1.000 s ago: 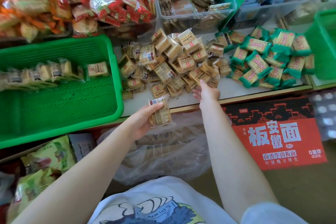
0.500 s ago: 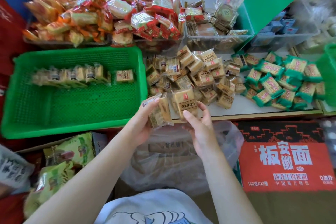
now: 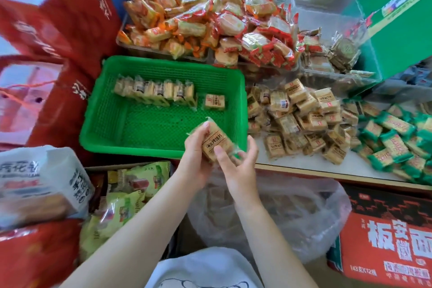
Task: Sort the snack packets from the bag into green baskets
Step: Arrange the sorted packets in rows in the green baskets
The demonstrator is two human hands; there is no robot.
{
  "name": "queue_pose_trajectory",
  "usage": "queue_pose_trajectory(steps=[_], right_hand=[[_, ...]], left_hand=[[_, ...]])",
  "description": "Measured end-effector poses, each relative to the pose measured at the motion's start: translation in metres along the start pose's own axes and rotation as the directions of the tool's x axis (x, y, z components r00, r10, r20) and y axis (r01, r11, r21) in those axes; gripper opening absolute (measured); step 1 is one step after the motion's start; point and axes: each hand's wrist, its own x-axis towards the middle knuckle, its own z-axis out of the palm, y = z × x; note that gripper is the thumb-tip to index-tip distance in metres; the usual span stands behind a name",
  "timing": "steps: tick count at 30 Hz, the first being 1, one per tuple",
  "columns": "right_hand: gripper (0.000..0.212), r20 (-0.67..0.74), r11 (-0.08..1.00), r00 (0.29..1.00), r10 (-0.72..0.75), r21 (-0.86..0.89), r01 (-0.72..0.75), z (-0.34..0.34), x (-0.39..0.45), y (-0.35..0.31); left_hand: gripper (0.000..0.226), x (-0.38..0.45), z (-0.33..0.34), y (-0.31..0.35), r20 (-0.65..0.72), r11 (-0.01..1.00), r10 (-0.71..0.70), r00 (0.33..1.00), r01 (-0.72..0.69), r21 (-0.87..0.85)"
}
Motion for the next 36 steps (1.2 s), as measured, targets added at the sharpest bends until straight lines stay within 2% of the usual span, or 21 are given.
queue_pose_trajectory(steps=[1,2,4,6,7,8,10,11,12,14,16,18,22,25,28,32,36], right_hand=[[0.125,0.049,0.987,0.992,0.112,0.106,-0.117,0.013,0.002,0.001],[0.124,0.088,0.970,0.980,0.177,0.155,-0.189,0.026,0.004,0.000],[0.098,0.109,0.959,0.972,0.207,0.175,-0.224,0.051,0.009,0.001],[0.070,0.111,0.955,0.972,0.209,0.192,-0.227,0.072,0.015,-0.003],[0.063,0.115,0.958,0.970,0.212,0.172,-0.230,0.080,0.021,-0.004],[0.060,0.112,0.961,0.969,0.219,0.150,-0.234,0.088,0.029,-0.006],[0.060,0.111,0.959,0.958,0.263,0.080,-0.273,0.104,0.054,-0.007],[0.063,0.120,0.957,0.952,0.283,0.032,-0.288,0.115,0.067,-0.007],[0.072,0.132,0.956,0.947,0.294,-0.025,-0.293,0.126,0.079,-0.008],[0.103,0.143,0.935,0.932,0.332,-0.178,-0.306,0.153,0.102,-0.013],[0.113,0.147,0.900,0.918,0.370,-0.302,-0.314,0.183,0.122,-0.014],[0.112,0.123,0.876,0.919,0.374,-0.372,-0.306,0.213,0.139,-0.010],[0.120,0.026,0.820,0.960,0.279,-0.527,-0.224,0.263,0.154,-0.007],[0.121,0.016,0.789,0.973,0.228,-0.588,-0.175,0.288,0.153,-0.006],[0.118,0.013,0.777,0.967,0.256,-0.597,-0.198,0.298,0.150,0.005],[0.116,-0.001,0.798,0.902,0.431,-0.466,-0.382,0.299,0.142,0.019],[0.120,0.133,0.833,0.822,0.554,-0.093,-0.546,0.310,0.138,0.018]], left_hand=[[0.061,-0.001,-0.009,0.006,-0.025,1.000,0.024,0.999,-0.025,-0.009],[0.070,-0.004,-0.014,0.012,-0.038,0.999,0.047,0.998,-0.047,0.004],[0.073,-0.007,-0.030,0.028,-0.076,0.981,0.128,0.989,-0.114,0.157],[0.052,-0.008,-0.049,0.050,-0.124,0.879,0.249,0.961,-0.170,0.445],[0.042,-0.007,-0.065,0.062,-0.134,0.778,0.332,0.934,-0.191,0.599],[0.037,-0.003,-0.085,0.073,-0.129,0.620,0.444,0.887,-0.200,0.759],[0.047,0.006,-0.133,0.095,-0.043,0.251,0.651,0.758,-0.162,0.954],[0.053,0.012,-0.156,0.103,-0.026,0.147,0.693,0.721,-0.107,0.983],[0.059,0.015,-0.173,0.113,-0.044,0.102,0.702,0.711,-0.039,0.994],[0.068,0.024,-0.199,0.123,-0.061,0.026,0.691,0.720,0.060,0.998],[0.072,0.028,-0.210,0.128,0.005,-0.105,0.689,0.724,0.093,0.990],[0.071,0.027,-0.215,0.130,0.065,-0.147,0.683,0.728,0.050,0.988],[0.069,0.020,-0.232,0.135,0.125,-0.144,0.666,0.736,-0.038,0.989],[0.073,0.022,-0.243,0.134,0.192,-0.257,0.637,0.747,-0.029,0.966],[0.076,0.024,-0.244,0.131,0.188,-0.276,0.623,0.759,-0.012,0.961],[0.075,0.024,-0.244,0.131,0.195,-0.293,0.623,0.757,-0.004,0.956],[0.076,0.025,-0.244,0.131,0.205,-0.286,0.625,0.753,-0.023,0.958]])
